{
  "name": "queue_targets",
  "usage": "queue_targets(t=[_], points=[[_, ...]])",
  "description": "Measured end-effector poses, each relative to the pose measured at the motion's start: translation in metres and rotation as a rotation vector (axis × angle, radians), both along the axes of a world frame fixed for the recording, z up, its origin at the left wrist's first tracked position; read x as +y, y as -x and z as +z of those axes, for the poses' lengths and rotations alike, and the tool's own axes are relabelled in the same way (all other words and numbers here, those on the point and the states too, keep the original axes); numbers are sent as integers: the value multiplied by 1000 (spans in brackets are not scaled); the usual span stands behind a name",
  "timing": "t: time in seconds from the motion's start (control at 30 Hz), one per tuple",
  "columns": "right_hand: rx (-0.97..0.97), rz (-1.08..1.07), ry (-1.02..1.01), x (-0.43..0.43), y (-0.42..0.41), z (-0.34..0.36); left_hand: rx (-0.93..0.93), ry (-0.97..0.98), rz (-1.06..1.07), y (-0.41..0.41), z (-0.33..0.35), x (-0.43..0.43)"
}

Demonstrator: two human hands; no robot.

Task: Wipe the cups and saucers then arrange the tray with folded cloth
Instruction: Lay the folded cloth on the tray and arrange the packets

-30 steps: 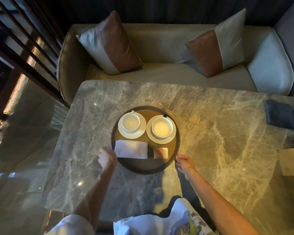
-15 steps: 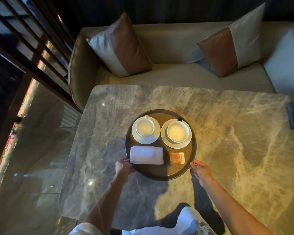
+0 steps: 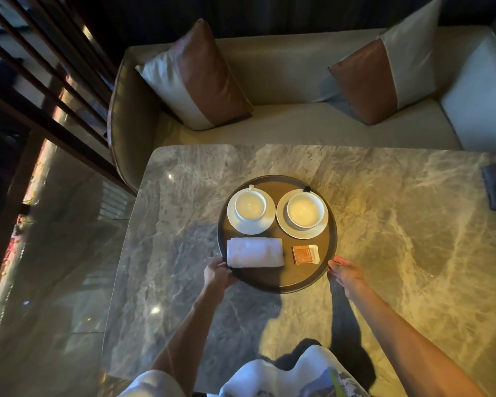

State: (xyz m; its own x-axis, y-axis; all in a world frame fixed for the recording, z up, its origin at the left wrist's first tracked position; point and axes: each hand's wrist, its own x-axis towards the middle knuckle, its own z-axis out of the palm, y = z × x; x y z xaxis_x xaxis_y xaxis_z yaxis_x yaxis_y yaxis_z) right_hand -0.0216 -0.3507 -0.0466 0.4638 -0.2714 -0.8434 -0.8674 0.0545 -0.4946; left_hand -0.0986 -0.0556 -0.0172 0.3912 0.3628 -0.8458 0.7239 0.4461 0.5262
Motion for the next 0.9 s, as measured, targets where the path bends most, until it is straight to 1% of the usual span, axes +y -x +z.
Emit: queue_targets(t=[0.1,0.13,0.17,0.23,0.27,0.3,0.33,0.37,0.4,0.47,0.53,0.63,0.7,0.77,0.9], points=[[-12,37,47,2,0,1,19,-21,-53,-1,0,1],[-30,47,91,5,0,3,37,-91,-115,-1,1,0],[-60,77,176,10,2,5,56,-226,-215,0,3,-3],[-198,259,454,21,10,13,66,-618,-486,4,6,-9],[-321,398,585,29,16,18,28,-810,-627,7,6,-13],[-471,554,684,38,24,22,-31,-959,-766,11,6,-18],[-619,714,738,49,34,24,-88,-1051,-895,15,4,-22],[-731,876,768,62,43,23,-116,-1088,-1018,18,1,-25],[-795,1032,799,75,50,21,-116,-1093,-1128,21,-2,-28],[-772,1292,846,102,62,16,-75,-1068,-1292,24,-9,-29],[-702,1437,866,121,66,12,-59,-1068,-1387,24,-14,-29],[-632,1579,902,134,67,3,-46,-1089,-1505,21,-22,-24],[-552,1664,907,133,62,-4,-36,-1066,-1529,21,-28,-19],[-515,1650,919,127,58,-8,-38,-1067,-1505,22,-33,-14],[-508,1638,1005,113,56,-8,-45,-1093,-1463,26,-38,-7]])
